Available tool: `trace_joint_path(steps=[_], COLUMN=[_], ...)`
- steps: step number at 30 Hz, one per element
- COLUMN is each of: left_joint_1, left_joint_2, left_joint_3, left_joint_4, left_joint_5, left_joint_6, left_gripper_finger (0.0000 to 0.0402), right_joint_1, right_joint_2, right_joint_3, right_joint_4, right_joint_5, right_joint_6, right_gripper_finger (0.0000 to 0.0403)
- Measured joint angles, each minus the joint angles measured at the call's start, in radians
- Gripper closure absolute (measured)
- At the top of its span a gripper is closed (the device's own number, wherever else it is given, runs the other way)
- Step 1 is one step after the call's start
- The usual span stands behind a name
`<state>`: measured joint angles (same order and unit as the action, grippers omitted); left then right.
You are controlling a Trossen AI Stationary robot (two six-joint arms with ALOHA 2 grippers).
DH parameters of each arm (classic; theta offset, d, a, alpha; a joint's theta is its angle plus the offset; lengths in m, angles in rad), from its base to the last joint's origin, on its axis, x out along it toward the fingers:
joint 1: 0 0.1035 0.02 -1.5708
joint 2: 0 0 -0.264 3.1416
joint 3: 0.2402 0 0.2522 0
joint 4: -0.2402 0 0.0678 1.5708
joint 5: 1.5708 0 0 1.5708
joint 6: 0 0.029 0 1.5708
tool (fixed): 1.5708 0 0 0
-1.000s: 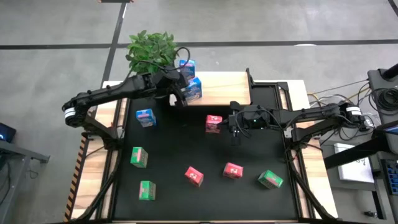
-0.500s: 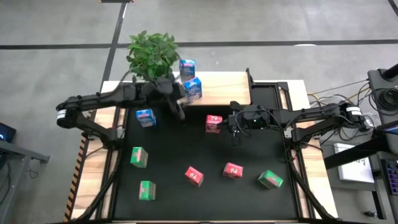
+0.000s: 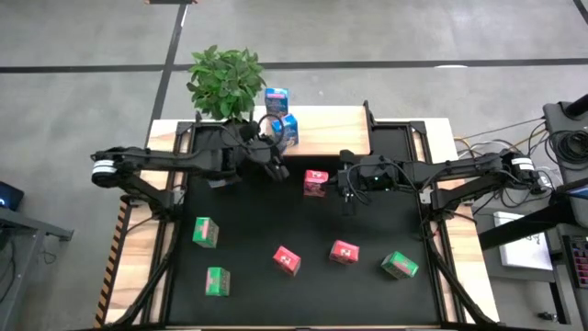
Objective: Stack cereal on shelf
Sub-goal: Put the bottom blue cereal box aligned with the other blue cereal box on the shelf
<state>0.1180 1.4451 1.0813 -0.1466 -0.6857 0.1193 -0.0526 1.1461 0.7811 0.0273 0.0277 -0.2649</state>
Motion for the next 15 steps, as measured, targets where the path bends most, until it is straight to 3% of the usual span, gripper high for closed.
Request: trace_joint_path(steps=[6, 15], left_joint_1=[0.014, 0.021], left_joint_2=[0.007, 0.007], left_joint_3=[-0.013, -0.013], left_joint_4=[-0.004, -0.033], left_joint_5=[-0.065, -0.068], left_joint_6=[0.003, 0.002], left_gripper_finger=[0.0302, 0.0306], right_joint_1=[0.0, 0.0], right_joint_2=[0.0, 0.0], right_joint_3=[0.0, 0.0], right_joint_4=[0.0, 0.0], right_joint_5=[0.001, 0.001], right_joint_6=[-0.024, -0.012], right_gripper_finger=[0.0394, 0.0394])
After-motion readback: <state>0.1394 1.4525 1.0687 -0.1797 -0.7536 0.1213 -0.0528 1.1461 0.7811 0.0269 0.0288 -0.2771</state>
